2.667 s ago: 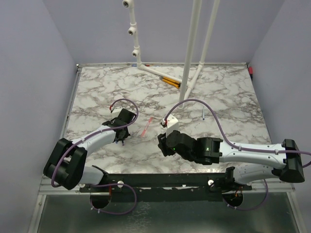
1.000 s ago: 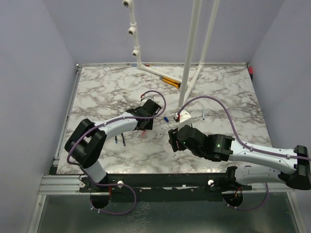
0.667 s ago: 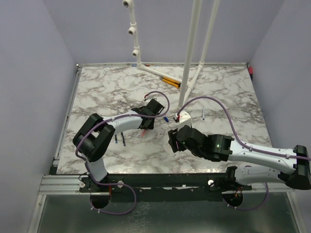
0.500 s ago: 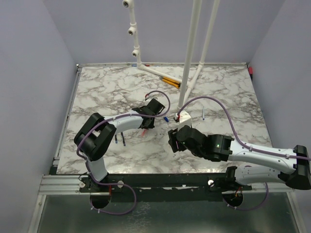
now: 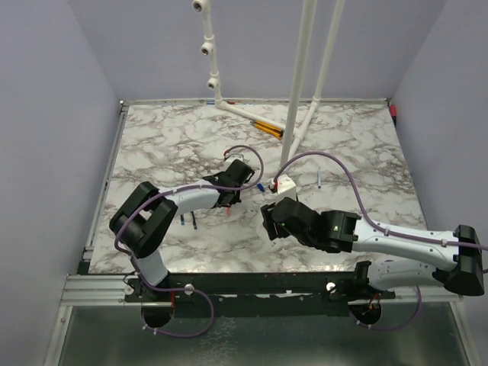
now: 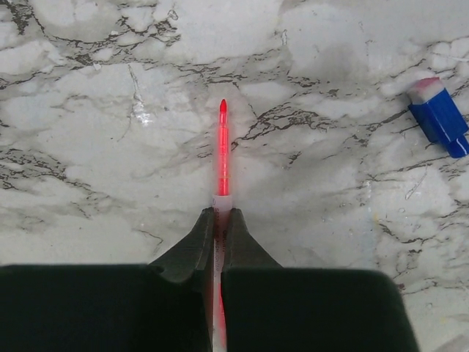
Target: Insert the pens into the pen caps
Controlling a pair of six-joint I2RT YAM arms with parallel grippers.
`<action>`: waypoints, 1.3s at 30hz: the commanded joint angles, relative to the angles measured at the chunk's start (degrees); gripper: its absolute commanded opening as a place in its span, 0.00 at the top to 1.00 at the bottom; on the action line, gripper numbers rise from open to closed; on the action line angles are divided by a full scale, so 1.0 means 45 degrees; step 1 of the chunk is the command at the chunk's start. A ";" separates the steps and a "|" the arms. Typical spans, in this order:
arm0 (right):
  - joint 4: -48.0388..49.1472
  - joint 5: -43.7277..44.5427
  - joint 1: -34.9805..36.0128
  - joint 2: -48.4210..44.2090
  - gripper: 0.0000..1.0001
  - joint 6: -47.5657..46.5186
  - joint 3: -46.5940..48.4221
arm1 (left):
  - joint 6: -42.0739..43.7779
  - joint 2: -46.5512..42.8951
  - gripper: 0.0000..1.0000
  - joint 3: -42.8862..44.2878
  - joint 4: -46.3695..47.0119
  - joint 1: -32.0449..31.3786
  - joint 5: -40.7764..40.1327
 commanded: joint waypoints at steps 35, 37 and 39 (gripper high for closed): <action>0.3620 -0.5011 -0.3083 -0.0711 0.41 0.1915 0.0734 | 0.0878 -1.0755 1.00 -0.3000 0.1135 -0.0011 0.8428; 0.4175 -0.5322 -0.3083 -0.0928 0.40 0.2135 0.0648 | 0.0925 -1.1185 1.00 -0.3074 0.1230 -0.0021 0.8629; 0.4796 -0.5578 -0.3083 -0.1213 0.40 0.2374 0.0399 | 0.0972 -1.1599 1.00 -0.3235 0.1330 -0.0021 0.8722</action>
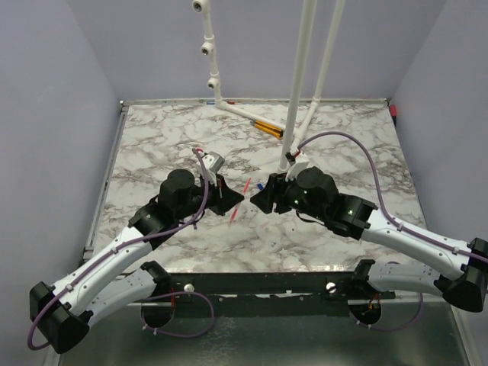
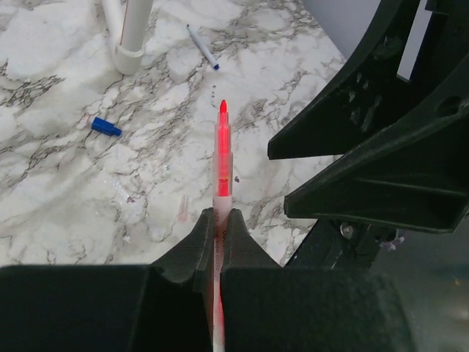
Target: Insert the pens into the pen caps
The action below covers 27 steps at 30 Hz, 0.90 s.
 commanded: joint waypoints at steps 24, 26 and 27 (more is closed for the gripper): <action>0.4115 -0.2419 -0.0018 -0.0826 0.52 0.0647 -0.0304 | -0.0092 -0.2242 1.00 -0.0968 0.2045 -0.0030 0.3155; 0.4244 -0.2579 -0.0018 -0.0719 0.55 0.0671 -0.0282 | -0.0118 -0.2220 1.00 -0.0971 0.2106 -0.0016 0.3212; 0.4309 -0.2647 -0.0018 -0.0686 0.56 0.0695 -0.0299 | -0.0136 -0.2215 1.00 -0.0984 0.2130 -0.0029 0.3248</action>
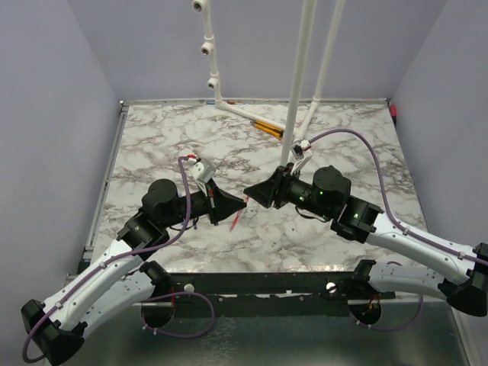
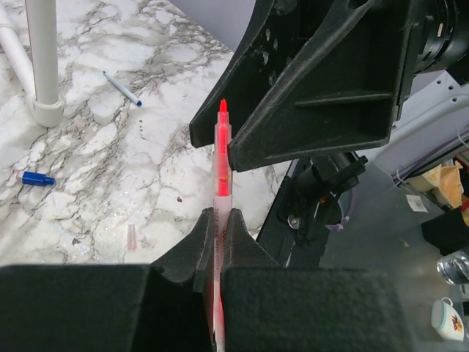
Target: Insert the pens into the pen caps
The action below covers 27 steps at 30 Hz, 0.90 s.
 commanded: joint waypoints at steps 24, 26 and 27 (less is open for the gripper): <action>0.0718 -0.0816 -0.0014 0.0604 0.99 -0.0454 0.0845 | -0.0342 0.0295 0.69 -0.0219 0.0539 -0.0026 0.0909; 0.0623 -0.0804 -0.0014 0.0708 0.99 -0.0522 0.0904 | -0.0355 0.0282 0.69 -0.0228 0.0539 -0.0030 0.0925; 0.0596 -0.0799 -0.0014 0.0748 0.99 -0.0517 0.0912 | -0.0346 0.0248 0.71 -0.0217 0.0536 -0.0040 0.0927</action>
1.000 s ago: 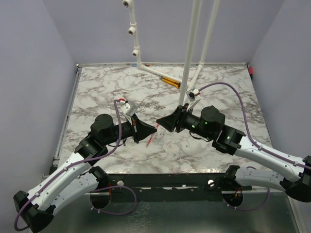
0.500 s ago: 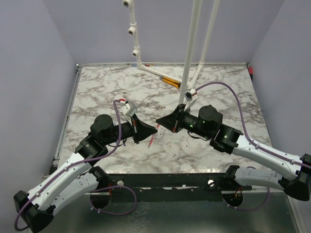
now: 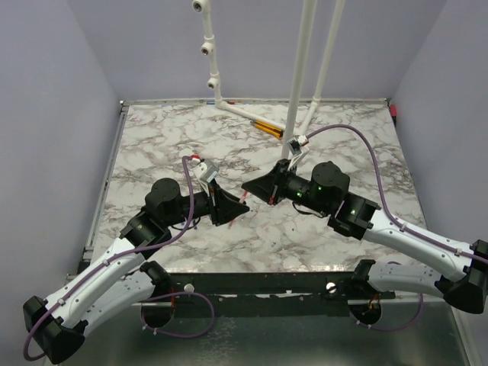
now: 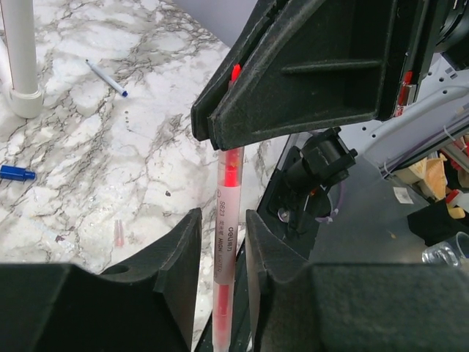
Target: Insert the pens into the pen caps
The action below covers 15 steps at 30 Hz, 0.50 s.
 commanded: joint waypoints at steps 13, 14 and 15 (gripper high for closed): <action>-0.0279 -0.0339 0.0045 0.0390 0.99 -0.0560 0.0480 | 0.0009 -0.0032 1.00 -0.0085 0.0247 -0.0036 0.0183; -0.0336 -0.0356 0.0045 0.0409 0.99 -0.0565 0.0485 | 0.0011 -0.0046 1.00 -0.0100 0.0254 -0.0036 0.0122; -0.0379 -0.0381 0.0047 0.0439 0.98 -0.0583 0.0512 | 0.0011 -0.0072 1.00 -0.0117 0.0247 -0.0021 0.0015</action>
